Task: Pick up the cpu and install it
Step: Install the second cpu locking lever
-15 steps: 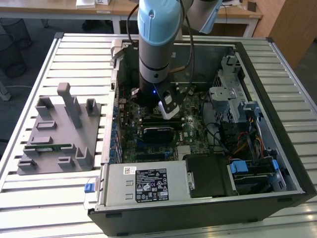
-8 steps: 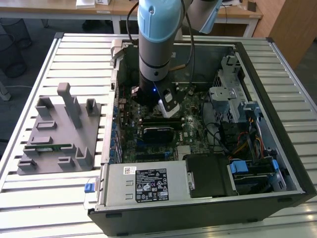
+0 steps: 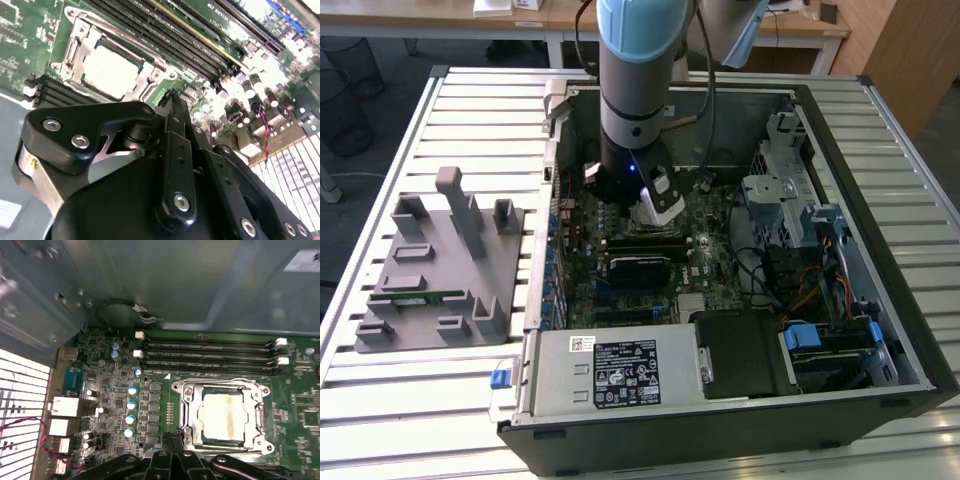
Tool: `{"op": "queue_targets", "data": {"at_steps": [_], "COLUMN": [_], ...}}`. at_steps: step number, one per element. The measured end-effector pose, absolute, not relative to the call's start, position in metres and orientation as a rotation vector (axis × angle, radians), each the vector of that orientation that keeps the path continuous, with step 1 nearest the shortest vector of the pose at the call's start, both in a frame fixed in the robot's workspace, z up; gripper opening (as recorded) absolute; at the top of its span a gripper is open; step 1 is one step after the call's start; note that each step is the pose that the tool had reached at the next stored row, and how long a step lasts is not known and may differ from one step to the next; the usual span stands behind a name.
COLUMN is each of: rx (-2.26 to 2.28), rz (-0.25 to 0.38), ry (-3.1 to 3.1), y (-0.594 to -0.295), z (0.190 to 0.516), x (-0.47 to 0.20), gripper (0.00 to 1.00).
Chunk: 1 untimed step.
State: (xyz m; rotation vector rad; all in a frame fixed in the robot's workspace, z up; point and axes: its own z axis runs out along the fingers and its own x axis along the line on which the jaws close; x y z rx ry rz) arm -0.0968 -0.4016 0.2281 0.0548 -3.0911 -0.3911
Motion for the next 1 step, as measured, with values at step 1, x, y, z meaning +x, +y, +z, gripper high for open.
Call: {"op": "queue_targets", "data": {"at_steps": [1], "rx": [0.055], "rz": [-0.391], "ry": [-3.091], "y": [-0.4017], "z": [0.2336], "x": [-0.0968], "gripper": [0.11]}}
